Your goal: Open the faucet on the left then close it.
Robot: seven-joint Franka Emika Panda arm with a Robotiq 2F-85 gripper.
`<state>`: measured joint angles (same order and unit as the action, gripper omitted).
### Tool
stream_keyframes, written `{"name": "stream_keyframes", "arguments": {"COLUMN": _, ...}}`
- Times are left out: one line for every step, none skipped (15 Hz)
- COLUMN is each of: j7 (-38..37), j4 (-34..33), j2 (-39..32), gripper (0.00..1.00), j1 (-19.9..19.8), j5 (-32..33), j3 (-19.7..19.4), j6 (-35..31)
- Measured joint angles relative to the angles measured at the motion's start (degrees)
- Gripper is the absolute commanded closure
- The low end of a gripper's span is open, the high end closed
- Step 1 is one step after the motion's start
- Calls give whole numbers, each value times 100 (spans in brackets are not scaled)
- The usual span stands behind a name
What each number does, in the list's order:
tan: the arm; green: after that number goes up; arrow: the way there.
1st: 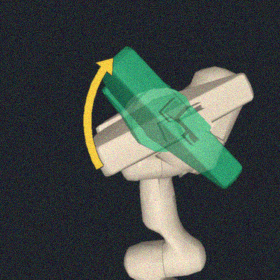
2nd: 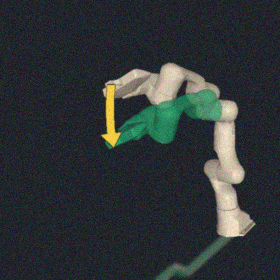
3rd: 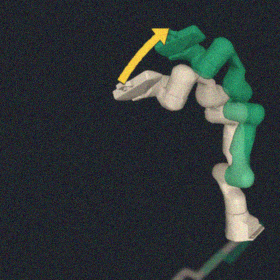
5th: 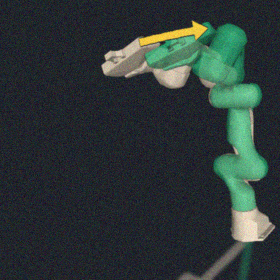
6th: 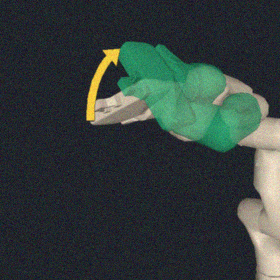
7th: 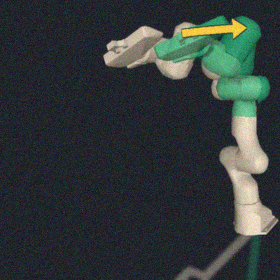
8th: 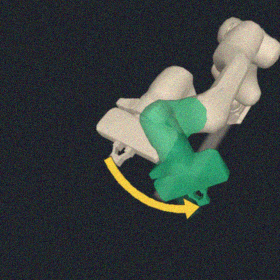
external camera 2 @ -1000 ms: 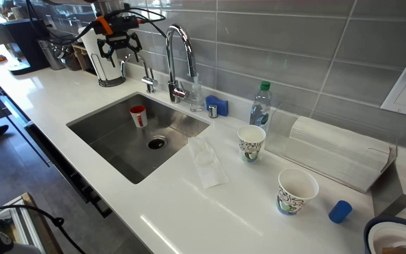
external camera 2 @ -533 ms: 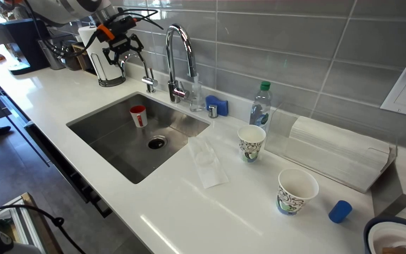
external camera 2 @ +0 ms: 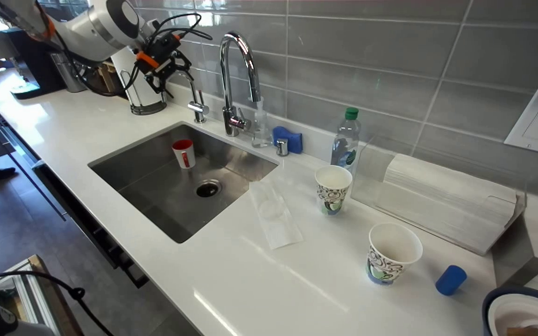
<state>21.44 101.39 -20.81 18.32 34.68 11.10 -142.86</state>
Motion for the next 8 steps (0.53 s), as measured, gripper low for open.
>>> {"name": "stream_keyframes", "arguments": {"j7": -150, "j4": -15, "j2": -78, "gripper": 32, "j1": 21, "j5": 188, "j3": -46, "j6": -222}}
{"name": "stream_keyframes", "arguments": {"j7": -301, "j4": -36, "j2": -155, "gripper": 41, "j1": 52, "j5": 372, "j3": -103, "j6": -406}}
{"name": "stream_keyframes", "arguments": {"j7": -430, "j4": -52, "j2": -222, "gripper": 48, "j1": 79, "j5": 525, "j3": -153, "j6": -547}}
{"name": "stream_keyframes", "arguments": {"j7": -558, "j4": -77, "j2": -291, "gripper": 56, "j1": 106, "j5": 684, "j3": -199, "j6": -669}}
{"name": "stream_keyframes", "arguments": {"j7": -698, "j4": -105, "j2": -353, "gripper": 62, "j1": 143, "j5": 845, "j3": -251, "j6": -799}}
{"name": "stream_keyframes", "arguments": {"j7": -861, "j4": -137, "j2": -408, "gripper": 45, "j1": 178, "j5": 1002, "j3": -301, "j6": -936}}
{"name": "stream_keyframes", "arguments": {"j7": -898, "j4": -143, "j2": -436, "gripper": 51, "j1": 181, "j5": 1022, "j3": -307, "j6": -966}}
{"name": "stream_keyframes", "arguments": {"j7": -897, "j4": -138, "j2": -440, "gripper": 58, "j1": 177, "j5": 1020, "j3": -303, "j6": -964}}
